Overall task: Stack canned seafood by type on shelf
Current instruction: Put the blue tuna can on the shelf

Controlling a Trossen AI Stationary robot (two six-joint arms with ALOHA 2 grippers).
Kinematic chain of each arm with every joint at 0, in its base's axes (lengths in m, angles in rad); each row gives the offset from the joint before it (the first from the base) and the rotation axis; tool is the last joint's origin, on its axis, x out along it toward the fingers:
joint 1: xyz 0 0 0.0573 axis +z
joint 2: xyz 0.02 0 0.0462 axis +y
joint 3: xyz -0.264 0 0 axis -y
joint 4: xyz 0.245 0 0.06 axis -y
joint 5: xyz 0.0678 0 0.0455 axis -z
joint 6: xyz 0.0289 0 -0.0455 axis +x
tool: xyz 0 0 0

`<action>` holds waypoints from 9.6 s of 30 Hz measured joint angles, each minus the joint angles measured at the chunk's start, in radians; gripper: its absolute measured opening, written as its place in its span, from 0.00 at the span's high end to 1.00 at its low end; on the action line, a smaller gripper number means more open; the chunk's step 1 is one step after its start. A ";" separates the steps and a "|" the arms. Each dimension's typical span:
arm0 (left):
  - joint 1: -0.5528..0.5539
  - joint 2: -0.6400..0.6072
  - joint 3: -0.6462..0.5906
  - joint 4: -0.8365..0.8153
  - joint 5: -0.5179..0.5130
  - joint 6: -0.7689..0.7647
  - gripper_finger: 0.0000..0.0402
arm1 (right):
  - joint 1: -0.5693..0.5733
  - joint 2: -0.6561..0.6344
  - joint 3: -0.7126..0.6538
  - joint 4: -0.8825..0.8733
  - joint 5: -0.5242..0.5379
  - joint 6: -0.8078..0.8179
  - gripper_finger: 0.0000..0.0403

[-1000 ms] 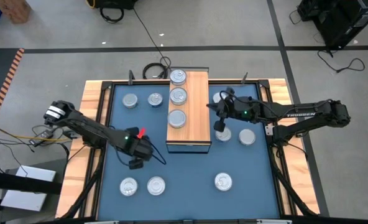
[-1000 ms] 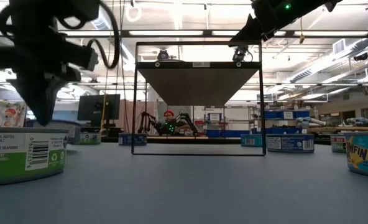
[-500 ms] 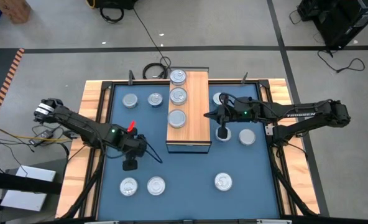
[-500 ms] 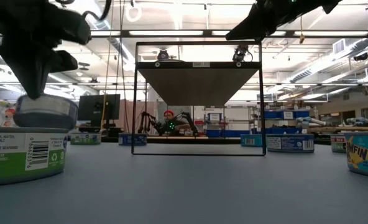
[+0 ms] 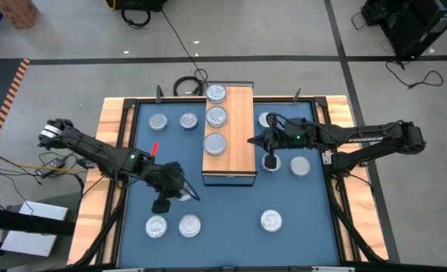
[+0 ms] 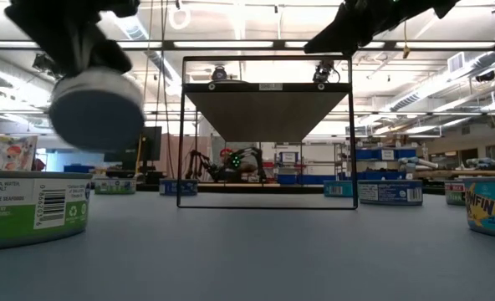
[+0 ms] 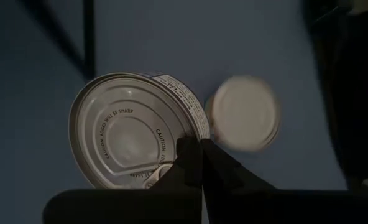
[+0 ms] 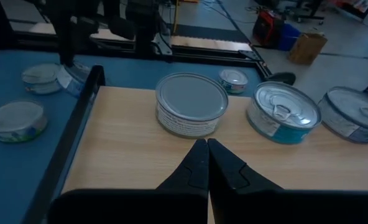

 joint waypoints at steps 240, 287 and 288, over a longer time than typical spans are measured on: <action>0.172 -0.018 -0.296 1.137 0.096 0.186 0.99 | -0.415 0.595 0.478 -0.151 0.222 -0.373 0.29; 0.278 -0.018 -0.296 1.123 0.203 0.259 0.99 | -0.464 0.561 0.607 -0.531 0.118 -0.094 0.98; 0.278 -0.018 -0.296 1.123 0.203 0.259 0.99 | -0.468 0.562 0.607 -0.528 0.109 -0.093 0.98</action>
